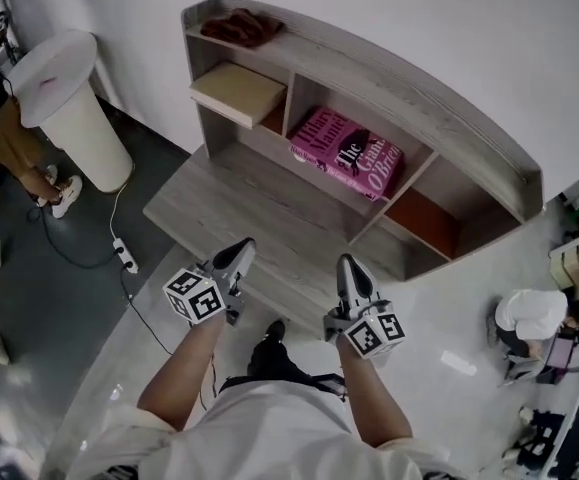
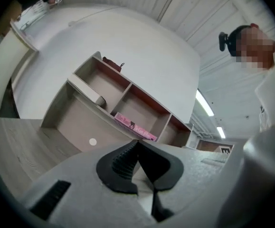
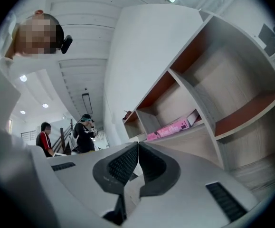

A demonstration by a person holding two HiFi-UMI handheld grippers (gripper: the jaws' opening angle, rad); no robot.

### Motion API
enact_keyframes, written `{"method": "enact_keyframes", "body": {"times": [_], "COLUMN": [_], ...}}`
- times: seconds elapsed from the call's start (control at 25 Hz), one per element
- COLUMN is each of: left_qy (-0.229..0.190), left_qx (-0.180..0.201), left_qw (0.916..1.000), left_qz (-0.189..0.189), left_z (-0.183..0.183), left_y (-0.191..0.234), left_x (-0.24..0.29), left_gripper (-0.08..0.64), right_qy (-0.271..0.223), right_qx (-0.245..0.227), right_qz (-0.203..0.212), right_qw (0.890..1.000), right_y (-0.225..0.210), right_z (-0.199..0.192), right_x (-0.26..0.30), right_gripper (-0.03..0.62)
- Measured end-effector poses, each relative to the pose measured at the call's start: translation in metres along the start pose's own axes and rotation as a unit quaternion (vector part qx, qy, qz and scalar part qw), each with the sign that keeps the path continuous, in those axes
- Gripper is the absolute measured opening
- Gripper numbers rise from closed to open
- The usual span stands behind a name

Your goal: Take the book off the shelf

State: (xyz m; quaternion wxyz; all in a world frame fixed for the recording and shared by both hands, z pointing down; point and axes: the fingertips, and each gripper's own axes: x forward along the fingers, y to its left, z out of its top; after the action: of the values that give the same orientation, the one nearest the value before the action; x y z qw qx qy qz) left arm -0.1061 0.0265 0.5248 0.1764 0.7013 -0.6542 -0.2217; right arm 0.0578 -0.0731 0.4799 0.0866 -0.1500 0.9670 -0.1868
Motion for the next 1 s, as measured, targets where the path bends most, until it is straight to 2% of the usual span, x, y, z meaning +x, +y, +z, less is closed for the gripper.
{"method": "enact_keyframes", "body": {"times": [0.2, 0.4, 0.6, 0.84, 1.0], "left_qy": [0.003, 0.010, 0.003, -0.015, -0.020], "left_qx": [-0.041, -0.067, -0.114, -0.176, -0.216], "left_qw": [0.9985, 0.9959, 0.9913, 0.9811, 0.9723], "left_qz": [-0.035, -0.060, -0.065, -0.078, -0.088], "left_z": [0.012, 0.014, 0.020, 0.029, 0.033], "left_y": [0.011, 0.025, 0.037, 0.043, 0.050], "left_x": [0.053, 0.093, 0.119, 0.134, 0.142], "left_gripper": [0.014, 0.014, 0.015, 0.018, 0.108], "right_qy": [-0.033, -0.066, -0.079, -0.091, -0.108], "right_qx": [0.048, 0.110, 0.132, 0.161, 0.193], "right_qz": [-0.019, -0.024, -0.029, -0.035, -0.046], "right_qw": [0.998, 0.991, 0.988, 0.982, 0.974], "right_y": [-0.029, -0.051, -0.063, -0.070, -0.077], "right_z": [0.019, 0.030, 0.034, 0.040, 0.041], "right_x": [0.023, 0.041, 0.054, 0.059, 0.061], "right_gripper": [0.014, 0.015, 0.015, 0.015, 0.018]}}
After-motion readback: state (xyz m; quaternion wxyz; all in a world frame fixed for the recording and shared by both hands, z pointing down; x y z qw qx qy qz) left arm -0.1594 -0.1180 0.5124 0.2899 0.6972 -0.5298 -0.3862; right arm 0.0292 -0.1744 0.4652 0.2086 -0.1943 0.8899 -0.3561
